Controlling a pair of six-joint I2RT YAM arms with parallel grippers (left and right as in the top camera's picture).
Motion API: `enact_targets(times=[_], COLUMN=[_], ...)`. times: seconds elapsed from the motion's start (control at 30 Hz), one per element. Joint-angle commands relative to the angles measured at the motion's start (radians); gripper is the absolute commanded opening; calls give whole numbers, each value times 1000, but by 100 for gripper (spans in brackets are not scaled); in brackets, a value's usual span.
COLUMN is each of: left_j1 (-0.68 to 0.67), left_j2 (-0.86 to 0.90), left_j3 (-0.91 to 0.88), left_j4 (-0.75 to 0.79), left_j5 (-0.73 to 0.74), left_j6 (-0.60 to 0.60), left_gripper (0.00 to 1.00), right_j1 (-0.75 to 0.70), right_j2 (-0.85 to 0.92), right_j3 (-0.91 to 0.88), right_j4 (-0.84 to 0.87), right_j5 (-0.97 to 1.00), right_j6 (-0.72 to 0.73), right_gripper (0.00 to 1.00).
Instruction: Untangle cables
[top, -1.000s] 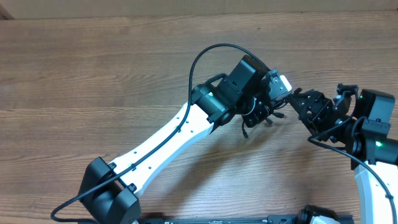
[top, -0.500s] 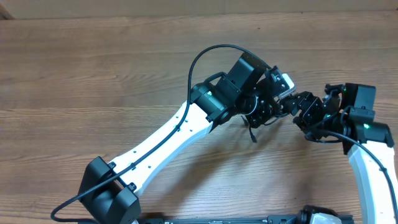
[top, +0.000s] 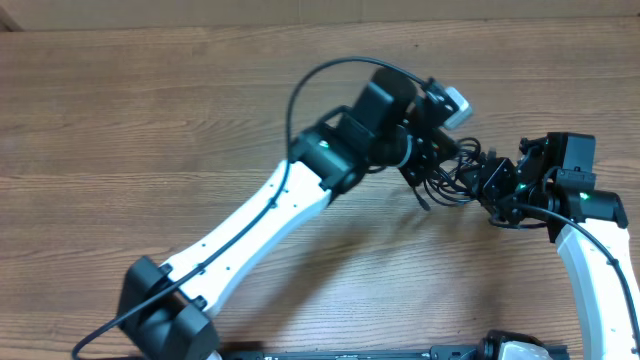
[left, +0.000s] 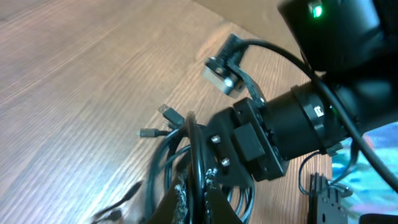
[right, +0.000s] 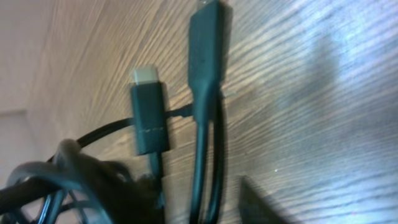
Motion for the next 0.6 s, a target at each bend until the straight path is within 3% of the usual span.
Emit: enact_targets(times=[0.0, 0.1, 0.33, 0.53, 0.57], left_j1=[77, 127, 175, 180, 180], left_j2=[-153, -203, -227, -227, -227], left_j3=[24, 24, 24, 24, 24], left_j4=[21, 4, -82, -198, -216], left_j5=[23, 23, 20, -140, -148], left_j6=[-33, -36, -36, -35, -35], left_gripper=[4, 4, 4, 5, 9], right_j1=[-2, -2, -2, -2, -2], right_j2=[4, 4, 4, 4, 4], right_j3=[11, 11, 11, 11, 11], right_j4=[-10, -10, -10, -5, -2], right_j5=[77, 76, 76, 64, 64], right_j6=[-16, -16, -16, -16, -16], right_gripper=[17, 4, 4, 4, 4])
